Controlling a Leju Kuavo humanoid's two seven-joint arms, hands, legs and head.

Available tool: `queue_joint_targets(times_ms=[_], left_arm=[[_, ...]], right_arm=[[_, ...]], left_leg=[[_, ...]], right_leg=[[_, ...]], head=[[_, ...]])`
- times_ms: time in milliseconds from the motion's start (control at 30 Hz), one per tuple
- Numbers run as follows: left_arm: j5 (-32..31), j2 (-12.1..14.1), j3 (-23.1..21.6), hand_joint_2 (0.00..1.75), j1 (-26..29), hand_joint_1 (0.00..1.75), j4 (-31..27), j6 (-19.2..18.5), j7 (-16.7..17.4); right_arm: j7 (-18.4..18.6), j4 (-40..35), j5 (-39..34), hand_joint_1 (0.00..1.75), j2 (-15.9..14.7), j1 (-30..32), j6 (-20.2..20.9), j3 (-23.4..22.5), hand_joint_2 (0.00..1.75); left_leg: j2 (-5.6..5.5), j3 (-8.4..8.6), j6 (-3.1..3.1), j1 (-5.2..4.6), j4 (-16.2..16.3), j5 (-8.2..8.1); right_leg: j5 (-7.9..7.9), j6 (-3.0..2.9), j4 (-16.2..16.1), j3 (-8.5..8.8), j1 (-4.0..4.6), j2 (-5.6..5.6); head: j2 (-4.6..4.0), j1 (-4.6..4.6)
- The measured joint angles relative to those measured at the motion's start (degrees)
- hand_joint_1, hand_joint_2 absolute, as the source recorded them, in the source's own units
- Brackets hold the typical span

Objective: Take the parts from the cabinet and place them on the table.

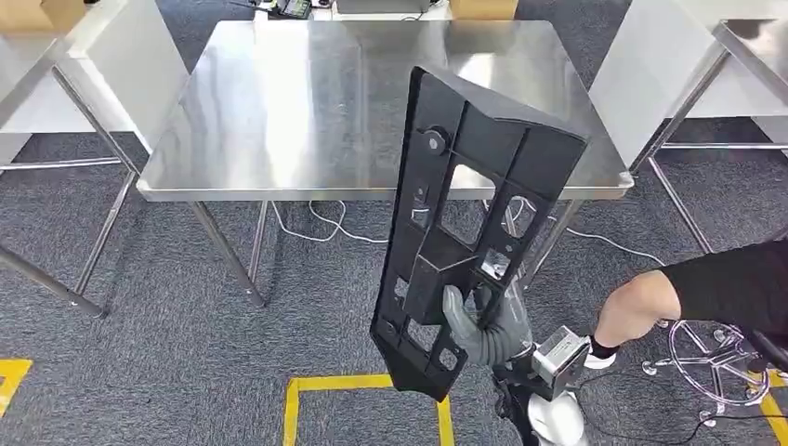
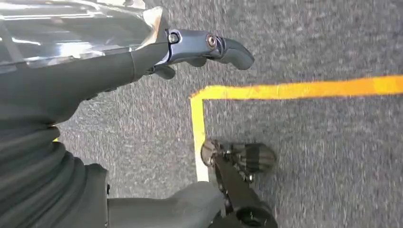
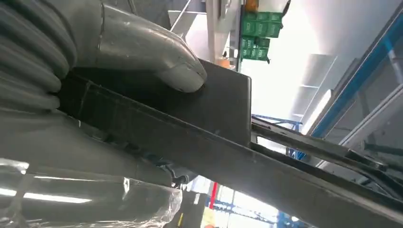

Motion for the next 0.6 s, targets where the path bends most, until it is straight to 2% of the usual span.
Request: queue_joint_targets(times_ms=[33,67,100,200,233,267,300,333,367,400,433,467,533,567,600], left_arm=[[0.0,0.0,0.0,1.75,0.0,0.00,0.0,0.0,0.0],[0.0,0.4,0.0,1.75,0.0,0.00,-0.1,0.1,0.0],[0.0,0.4,0.0,1.75,0.0,0.00,-0.1,0.1,0.0],[-0.1,0.3,0.0,1.75,0.0,0.00,0.0,0.0,0.1],[-0.1,0.3,0.0,1.75,0.0,0.00,0.0,0.0,0.1],[-0.1,0.3,0.0,1.75,-0.1,0.00,0.0,0.1,0.1],[-0.1,0.3,0.0,1.75,-0.1,0.00,0.0,0.1,0.1],[-0.2,0.3,0.0,1.75,0.0,0.00,0.0,0.1,0.2],[-0.2,0.3,0.0,1.75,0.0,0.00,0.0,0.1,0.3],[-0.2,0.3,0.0,1.75,0.1,0.00,0.0,0.1,0.4],[-0.2,0.3,0.0,1.75,0.1,0.00,0.0,0.1,0.5],[-0.2,0.3,0.0,1.75,0.1,0.00,0.0,0.1,0.7],[-0.2,0.3,0.0,1.75,0.1,0.00,0.0,0.1,0.9],[-0.2,0.4,0.0,1.75,0.1,0.00,0.0,0.2,0.9],[-0.2,0.4,0.0,1.75,0.0,0.00,0.0,0.2,1.0]], right_arm=[[0.0,0.0,0.0,1.75,0.0,-0.2,0.0,0.0,1.75],[0.0,0.2,-0.1,1.75,-0.1,-0.3,0.0,0.0,1.75],[-0.1,0.1,-0.1,1.75,-0.1,-0.3,0.0,0.0,1.75],[0.0,0.2,-0.2,1.75,-0.2,-0.4,0.1,0.3,1.75],[0.0,0.2,-0.2,1.75,-0.1,-0.4,0.1,0.4,1.75],[0.0,0.2,-0.2,1.75,-0.1,-0.5,0.1,0.5,1.75],[0.0,0.2,-0.2,1.75,-0.1,-0.5,0.1,0.5,1.75],[0.0,0.2,-0.2,1.75,-0.1,-0.5,0.1,0.6,1.75],[0.0,0.2,-0.3,1.75,-0.2,-0.5,0.1,0.7,1.75],[0.0,0.2,-0.3,1.75,-0.2,-0.4,0.1,0.7,1.75],[0.0,0.3,-0.3,1.75,-0.2,-0.5,0.1,0.8,1.75],[0.0,0.3,-0.3,1.75,-0.2,-0.5,0.1,0.9,1.75],[0.0,0.3,-0.3,1.75,-0.1,-0.6,0.1,1.1,1.75],[0.0,0.3,-0.3,1.75,-0.1,-0.7,0.1,1.1,1.75],[-0.1,0.3,-0.3,1.75,-0.2,-0.7,0.1,1.1,1.75]], left_leg=[[0.01,-0.18,-0.69,0.09,0.8,-0.45],[0.05,-0.67,-1.46,-0.53,1.5,-0.98],[0.04,-0.75,-1.78,-0.35,2.0,-1.22],[0.07,-0.78,-2.23,0.16,1.9,-1.09],[-0.07,-0.89,-2.57,0.46,2.6,-1.82],[-0.13,-2.01,-2.67,0.48,5.0,-3.48],[-0.25,-4.14,-2.80,0.45,9.3,-5.73],[-0.31,-6.58,-2.88,0.46,14.1,-7.79],[-0.31,-8.93,-2.85,0.45,18.4,-9.23],[-0.31,-10.32,-2.71,0.44,20.6,-9.33],[-0.32,-10.36,-2.34,0.40,20.0,-8.08],[-0.37,-9.21,-1.85,0.24,17.1,-5.95],[-0.86,-4.29,-0.24,-0.39,6.8,-0.86],[-1.26,-2.78,0.61,-0.84,3.5,-0.78],[-0.56,-2.69,0.46,-0.92,3.4,-0.88]], right_leg=[[1.17,0.61,-4.7,2.61,-0.37,-0.70],[0.46,0.01,-4.3,2.63,0.28,-0.48],[0.54,-1.39,-4.5,2.69,0.12,0.04],[0.52,-2.78,-4.2,2.45,0.39,0.26],[0.61,-3.23,-4.3,2.56,0.25,0.34],[0.54,-3.43,-4.3,2.60,0.36,0.35],[0.56,-3.76,-4.3,2.55,0.52,0.36],[0.52,-3.85,-4.3,2.48,0.71,0.38],[0.50,-4.19,-4.2,2.47,0.99,0.39],[0.47,-4.24,-4.2,2.47,1.21,0.44],[0.44,-4.29,-4.2,2.54,1.44,0.57],[0.43,-4.31,-4.2,2.62,1.65,0.67],[0.40,-4.34,-4.3,2.84,1.98,0.94],[0.37,-4.31,-4.3,2.84,1.90,0.97],[0.35,-4.27,-4.3,2.70,2.62,1.00]], head=[[0.00,0.13],[0.00,0.44],[0.02,0.28],[0.00,0.02],[0.00,0.00],[0.02,-0.16],[0.00,-0.22],[0.00,-0.29],[0.02,-0.26],[0.00,-0.22],[0.02,-0.24],[0.00,-0.24],[0.00,-0.24],[0.00,-0.15],[0.02,-0.11]])
